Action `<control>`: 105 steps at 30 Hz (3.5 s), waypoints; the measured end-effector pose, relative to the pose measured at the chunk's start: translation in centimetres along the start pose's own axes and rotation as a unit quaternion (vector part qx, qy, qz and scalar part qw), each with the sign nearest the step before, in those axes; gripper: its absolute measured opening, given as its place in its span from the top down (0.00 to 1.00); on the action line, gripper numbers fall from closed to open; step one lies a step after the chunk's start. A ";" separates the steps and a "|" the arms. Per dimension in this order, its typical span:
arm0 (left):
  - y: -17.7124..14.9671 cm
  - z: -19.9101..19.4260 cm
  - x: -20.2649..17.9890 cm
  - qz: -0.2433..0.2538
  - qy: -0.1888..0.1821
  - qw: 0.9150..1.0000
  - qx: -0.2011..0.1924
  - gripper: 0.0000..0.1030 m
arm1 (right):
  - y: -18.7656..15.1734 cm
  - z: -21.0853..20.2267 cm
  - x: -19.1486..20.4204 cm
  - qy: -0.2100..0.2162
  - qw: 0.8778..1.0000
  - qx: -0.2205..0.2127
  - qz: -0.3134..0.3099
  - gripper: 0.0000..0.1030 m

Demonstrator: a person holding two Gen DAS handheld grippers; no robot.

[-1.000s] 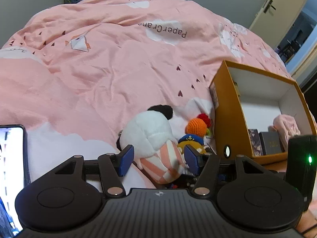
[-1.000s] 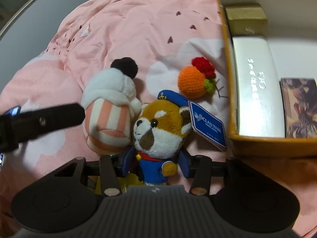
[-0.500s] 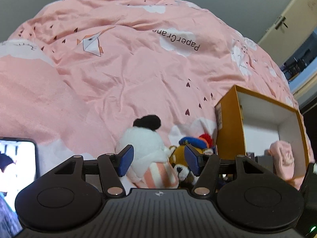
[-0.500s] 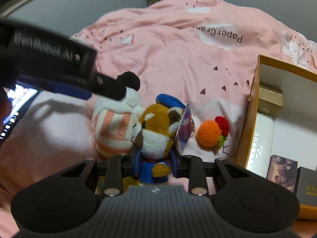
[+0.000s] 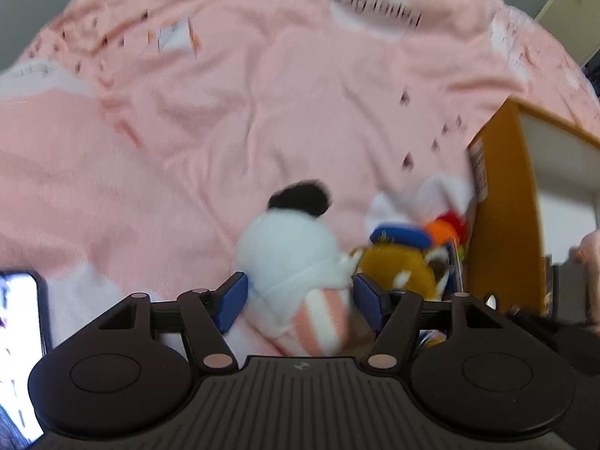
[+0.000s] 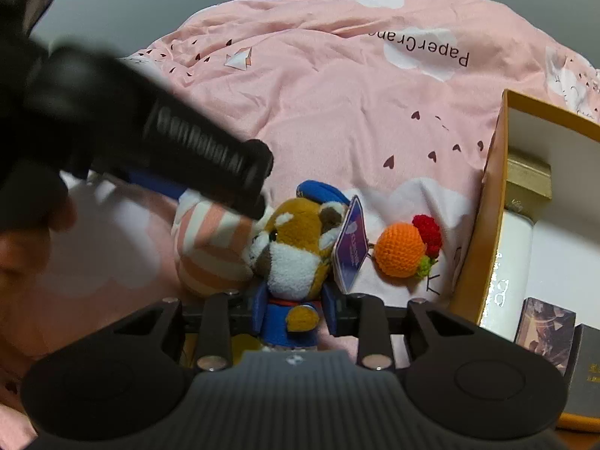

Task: Organize objects
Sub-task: 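Grasp the striped plush with the left gripper while the right gripper grasps the sailor bear, then carry both plush toys over the orange box and release them inside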

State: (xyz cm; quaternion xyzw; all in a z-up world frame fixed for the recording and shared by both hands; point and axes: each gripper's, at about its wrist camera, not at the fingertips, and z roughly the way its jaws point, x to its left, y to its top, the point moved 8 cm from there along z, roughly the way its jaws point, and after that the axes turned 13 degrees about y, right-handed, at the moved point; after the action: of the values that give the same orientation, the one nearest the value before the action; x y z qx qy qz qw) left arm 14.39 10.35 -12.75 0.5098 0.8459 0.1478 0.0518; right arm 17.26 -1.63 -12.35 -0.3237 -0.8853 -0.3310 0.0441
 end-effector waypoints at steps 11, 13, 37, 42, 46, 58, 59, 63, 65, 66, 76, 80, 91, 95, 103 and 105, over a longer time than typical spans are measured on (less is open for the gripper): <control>-1.7 -0.7 1.3 0.008 -0.019 1.000 -0.020 0.34 | 0.1 1.4 -0.6 0.019 1.000 0.002 -0.005 0.66; -1.9 -0.7 1.7 0.000 -0.026 1.000 -0.018 0.34 | 0.2 1.6 -0.6 0.018 1.000 0.002 -0.009 0.66; -1.9 -1.3 1.3 -0.025 -0.070 0.994 -0.078 0.37 | 3.0 -10.9 -2.0 -0.024 0.989 -0.144 0.030 0.70; -1.1 -3.4 1.2 -0.045 -0.095 0.989 -0.108 0.38 | 3.6 -14.6 -3.3 -0.014 0.981 -0.184 0.066 0.70; 0.0 -5.0 1.4 -0.077 -0.135 0.981 -0.114 0.38 | 3.8 -17.3 -4.7 -0.004 0.976 -0.200 0.092 0.70; 4.5 -13.8 -9.1 0.006 -0.312 0.931 -0.192 0.38 | 3.9 -22.1 -12.0 -0.084 0.976 -0.170 0.111 0.70; 4.7 -13.5 -10.5 0.010 -0.325 0.928 -0.182 0.38 | 3.8 -22.2 -12.6 -0.085 0.976 -0.165 0.114 0.70; 5.1 -10.7 -15.4 0.027 -0.324 0.933 -0.151 0.38 | 3.3 -21.1 -15.2 -0.084 0.978 -0.142 0.132 0.70; 5.1 -9.2 -17.5 0.041 -0.315 0.937 -0.146 0.38 | 3.1 -20.1 -16.3 -0.085 0.980 -0.123 0.133 0.70; 5.0 -8.5 -18.1 0.045 -0.313 0.938 -0.141 0.38 | 3.0 -19.5 -16.9 -0.084 0.981 -0.114 0.136 0.70; 5.4 -4.1 -21.6 0.083 -0.275 0.949 -0.132 0.38 | 1.7 -15.2 -22.4 -0.078 0.982 -0.044 0.165 0.70; 5.2 -3.0 -22.5 0.100 -0.258 0.952 -0.129 0.39 | 1.3 -13.8 -23.7 -0.070 0.982 -0.031 0.175 0.70; 4.6 -1.0 -24.8 0.171 -0.197 0.957 -0.131 0.35 | 0.3 -11.8 -25.3 -0.088 0.982 -0.022 0.168 0.67; 4.4 -1.5 -24.7 0.190 -0.183 0.953 -0.147 0.30 | 0.1 -12.2 -25.4 -0.084 0.980 -0.031 0.176 0.64; 4.1 -3.8 -22.8 0.179 -0.192 0.954 -0.145 0.34 | 0.4 -15.0 -22.6 -0.107 0.986 -0.035 0.122 0.58; 3.6 -3.9 -22.4 0.171 -0.209 0.955 -0.121 0.42 | 0.1 -15.3 -21.8 -0.099 0.988 -0.025 0.115 0.59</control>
State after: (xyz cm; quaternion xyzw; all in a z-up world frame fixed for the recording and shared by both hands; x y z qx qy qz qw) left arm 27.17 -8.46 -9.36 0.6563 0.6922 0.1459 0.2623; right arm 32.38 -22.84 -6.84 -0.4550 -0.8337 -0.3125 -0.0143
